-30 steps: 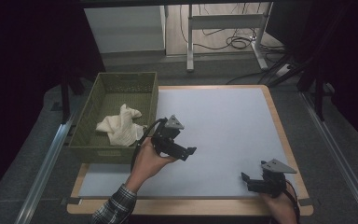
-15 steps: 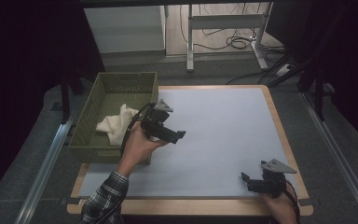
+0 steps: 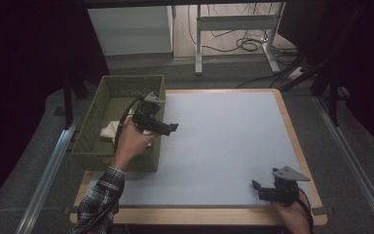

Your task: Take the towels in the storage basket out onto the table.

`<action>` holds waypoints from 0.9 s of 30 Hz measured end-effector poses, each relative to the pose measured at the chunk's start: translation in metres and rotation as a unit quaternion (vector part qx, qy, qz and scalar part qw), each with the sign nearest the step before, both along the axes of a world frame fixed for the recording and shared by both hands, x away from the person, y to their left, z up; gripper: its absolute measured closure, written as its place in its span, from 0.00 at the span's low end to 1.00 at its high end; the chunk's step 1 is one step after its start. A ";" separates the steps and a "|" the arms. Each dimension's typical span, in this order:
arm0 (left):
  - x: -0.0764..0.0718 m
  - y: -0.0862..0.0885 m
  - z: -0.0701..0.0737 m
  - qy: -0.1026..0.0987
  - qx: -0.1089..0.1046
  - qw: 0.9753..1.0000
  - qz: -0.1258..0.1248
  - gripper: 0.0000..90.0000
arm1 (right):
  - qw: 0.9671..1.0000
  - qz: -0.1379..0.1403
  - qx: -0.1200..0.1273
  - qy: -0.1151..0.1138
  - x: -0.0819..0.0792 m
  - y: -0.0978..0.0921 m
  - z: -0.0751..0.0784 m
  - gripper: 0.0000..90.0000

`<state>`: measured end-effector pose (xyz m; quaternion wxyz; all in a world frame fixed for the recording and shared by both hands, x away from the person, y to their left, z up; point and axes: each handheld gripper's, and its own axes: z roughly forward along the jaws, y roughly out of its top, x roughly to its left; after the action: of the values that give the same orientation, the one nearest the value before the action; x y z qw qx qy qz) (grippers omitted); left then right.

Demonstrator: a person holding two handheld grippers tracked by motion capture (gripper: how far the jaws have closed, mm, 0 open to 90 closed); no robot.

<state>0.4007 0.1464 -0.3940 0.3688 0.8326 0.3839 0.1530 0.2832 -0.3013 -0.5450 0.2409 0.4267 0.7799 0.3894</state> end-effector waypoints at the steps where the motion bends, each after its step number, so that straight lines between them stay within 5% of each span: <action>1: 0.004 0.006 0.001 0.000 0.004 1.000 0.009 0.02 | 1.000 0.000 0.000 0.000 0.000 0.000 0.000 0.07; 14: 0.025 0.045 -0.011 0.002 0.038 0.998 0.048 0.02 | 1.000 0.000 0.000 0.000 0.000 0.000 0.000 0.07; 20: 0.038 0.066 -0.020 0.007 0.065 0.995 0.074 0.02 | 1.000 0.000 0.000 0.000 0.000 0.000 0.000 0.07; 27: 0.054 0.090 -0.036 0.043 0.083 0.990 0.105 0.01 | 1.000 0.000 0.000 0.000 0.000 0.000 0.000 0.07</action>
<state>0.4546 0.2364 -0.4303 0.2634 0.8214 0.4703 0.1862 0.2832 -0.3014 -0.5450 0.2409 0.4266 0.7799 0.3896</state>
